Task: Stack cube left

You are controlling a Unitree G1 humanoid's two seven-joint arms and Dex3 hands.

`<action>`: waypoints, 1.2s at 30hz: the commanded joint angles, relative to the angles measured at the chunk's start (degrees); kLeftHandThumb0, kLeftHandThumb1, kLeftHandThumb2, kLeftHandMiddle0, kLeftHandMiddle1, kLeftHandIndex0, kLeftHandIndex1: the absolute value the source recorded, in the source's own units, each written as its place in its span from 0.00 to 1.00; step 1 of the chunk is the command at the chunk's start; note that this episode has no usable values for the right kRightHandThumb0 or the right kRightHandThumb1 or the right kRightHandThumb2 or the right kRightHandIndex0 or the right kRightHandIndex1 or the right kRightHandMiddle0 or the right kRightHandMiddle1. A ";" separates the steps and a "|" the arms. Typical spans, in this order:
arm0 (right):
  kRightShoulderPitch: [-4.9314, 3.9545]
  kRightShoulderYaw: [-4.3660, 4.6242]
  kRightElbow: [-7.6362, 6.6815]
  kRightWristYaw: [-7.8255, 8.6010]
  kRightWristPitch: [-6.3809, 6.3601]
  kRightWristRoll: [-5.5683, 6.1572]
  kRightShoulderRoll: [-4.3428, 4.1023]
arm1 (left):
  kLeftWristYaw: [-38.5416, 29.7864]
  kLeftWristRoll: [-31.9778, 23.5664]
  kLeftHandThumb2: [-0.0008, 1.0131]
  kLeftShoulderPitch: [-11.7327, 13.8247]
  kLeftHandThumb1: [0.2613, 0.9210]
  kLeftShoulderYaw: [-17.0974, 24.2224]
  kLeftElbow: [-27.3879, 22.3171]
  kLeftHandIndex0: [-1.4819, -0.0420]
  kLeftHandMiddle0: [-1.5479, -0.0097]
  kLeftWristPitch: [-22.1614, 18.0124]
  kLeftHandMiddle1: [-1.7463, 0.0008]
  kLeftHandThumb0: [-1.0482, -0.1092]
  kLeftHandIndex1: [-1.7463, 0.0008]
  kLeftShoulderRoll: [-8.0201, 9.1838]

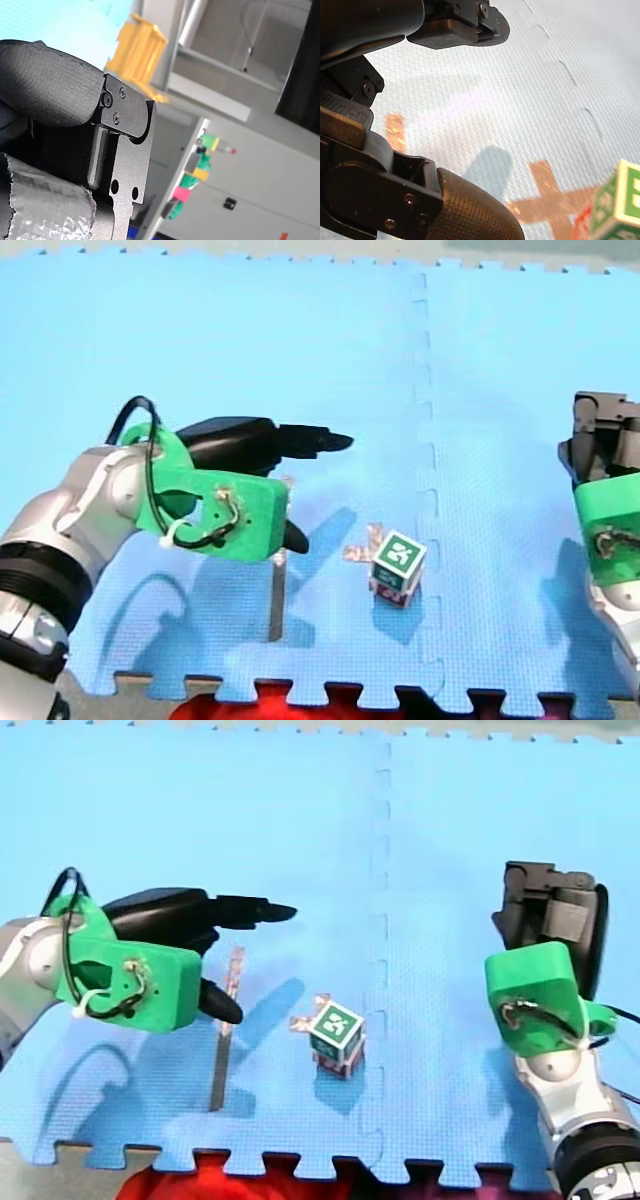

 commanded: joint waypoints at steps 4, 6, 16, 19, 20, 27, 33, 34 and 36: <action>0.28 -0.38 0.26 0.41 -0.30 0.54 -0.64 | 5.92 -0.86 0.41 -0.72 1.00 2.99 6.28 0.87 0.42 -5.27 0.00 0.00 1.00 2.44; 0.41 -0.49 0.37 0.63 -0.45 0.68 -0.85 | 8.88 0.09 0.45 -1.34 1.00 2.92 8.41 0.87 0.42 -5.95 0.00 0.00 1.00 2.34; 2.13 -0.93 0.34 2.63 -1.59 1.28 -2.72 | 16.77 0.05 0.62 -1.09 1.00 5.54 12.37 0.79 0.50 -6.73 0.00 0.00 0.97 2.92; 2.75 -0.98 0.01 2.93 -1.70 1.23 -3.41 | 13.26 -4.93 0.71 -0.02 1.00 9.67 13.31 0.77 0.49 -5.77 0.00 0.00 0.97 1.23; 2.92 -0.98 -0.07 2.95 -1.70 1.17 -3.66 | 12.80 -6.30 0.78 0.48 1.00 10.81 13.49 0.74 0.48 -5.59 0.00 0.00 0.97 0.49; 4.11 -1.38 -0.39 4.42 -2.93 1.74 -5.10 | 12.55 -12.74 0.93 2.86 1.00 17.28 14.06 0.64 0.62 -2.93 0.15 0.00 0.98 -2.45; 5.28 -2.31 -0.51 7.68 -4.74 3.17 -6.47 | 12.41 -13.89 0.90 3.88 1.00 19.26 13.22 0.56 0.65 -4.55 0.31 0.00 0.98 -2.51; 5.35 -2.32 -0.53 8.18 -4.81 3.24 -6.54 | 12.36 -14.12 0.91 4.00 1.00 19.63 13.15 0.57 0.63 -4.50 0.41 0.00 0.99 -2.62; 5.04 -2.16 -0.49 9.03 -4.55 3.20 -6.41 | 11.43 -15.76 0.92 4.27 1.00 21.21 13.04 0.59 0.59 -4.08 0.62 0.00 1.00 -3.43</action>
